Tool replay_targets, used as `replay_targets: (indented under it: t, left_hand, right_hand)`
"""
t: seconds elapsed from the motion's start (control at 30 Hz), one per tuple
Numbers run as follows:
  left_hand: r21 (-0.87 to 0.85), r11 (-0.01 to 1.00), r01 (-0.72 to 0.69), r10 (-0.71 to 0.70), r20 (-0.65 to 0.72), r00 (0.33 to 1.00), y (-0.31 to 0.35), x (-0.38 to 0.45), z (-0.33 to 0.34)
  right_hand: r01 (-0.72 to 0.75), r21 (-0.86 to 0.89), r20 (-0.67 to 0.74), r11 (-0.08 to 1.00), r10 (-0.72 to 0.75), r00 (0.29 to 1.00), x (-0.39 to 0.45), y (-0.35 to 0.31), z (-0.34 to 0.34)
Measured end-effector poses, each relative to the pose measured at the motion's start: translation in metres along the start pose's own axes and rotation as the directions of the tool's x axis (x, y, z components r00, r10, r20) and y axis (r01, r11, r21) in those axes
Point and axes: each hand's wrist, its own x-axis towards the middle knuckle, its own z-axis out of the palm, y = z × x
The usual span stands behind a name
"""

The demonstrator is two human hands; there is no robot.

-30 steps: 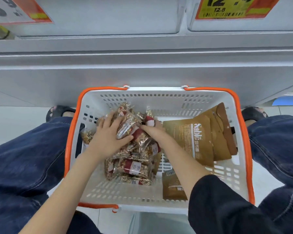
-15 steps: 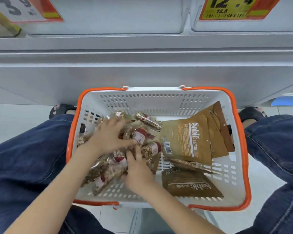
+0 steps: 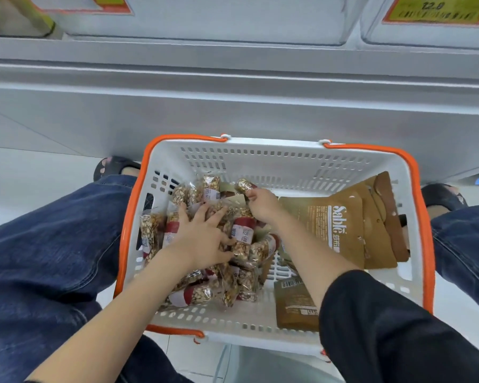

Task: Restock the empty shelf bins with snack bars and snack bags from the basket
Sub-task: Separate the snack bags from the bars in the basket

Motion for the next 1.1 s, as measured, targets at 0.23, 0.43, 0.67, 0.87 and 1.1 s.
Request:
replay_targets:
  t: [0.23, 0.43, 0.67, 0.87, 1.1]
  left_hand:
    - [0.01, 1.0, -0.015, 0.015, 0.038, 0.999, 0.0, 0.002, 0.001]
    - [0.099, 0.995, -0.02, 0.019, 0.013, 1.0, 0.005, 0.003, 0.005]
    - [0.094, 0.995, 0.028, -0.029, 0.009, 1.0, 0.004, -0.005, 0.007]
    - [-0.076, 0.993, 0.085, -0.087, -0.026, 0.996, 0.005, -0.005, 0.002]
    - [-0.863, 0.5, -0.066, -0.315, -0.253, 0.915, 0.018, -0.018, -0.044]
  right_hand:
    - [0.004, 0.102, -0.082, 0.995, 0.005, 0.997, 0.028, 0.004, 0.023]
    - [0.061, 0.035, -0.185, 0.998, -0.053, 0.981, 0.025, 0.009, 0.015]
    - [0.182, 0.197, -0.313, 0.963, -0.114, 0.943, -0.015, 0.004, -0.009]
    - [0.314, 0.303, -0.41, 0.9, -0.175, 0.895, -0.068, -0.008, -0.067]
    - [0.451, 0.472, -0.482, 0.757, -0.207, 0.851, -0.143, 0.012, -0.11]
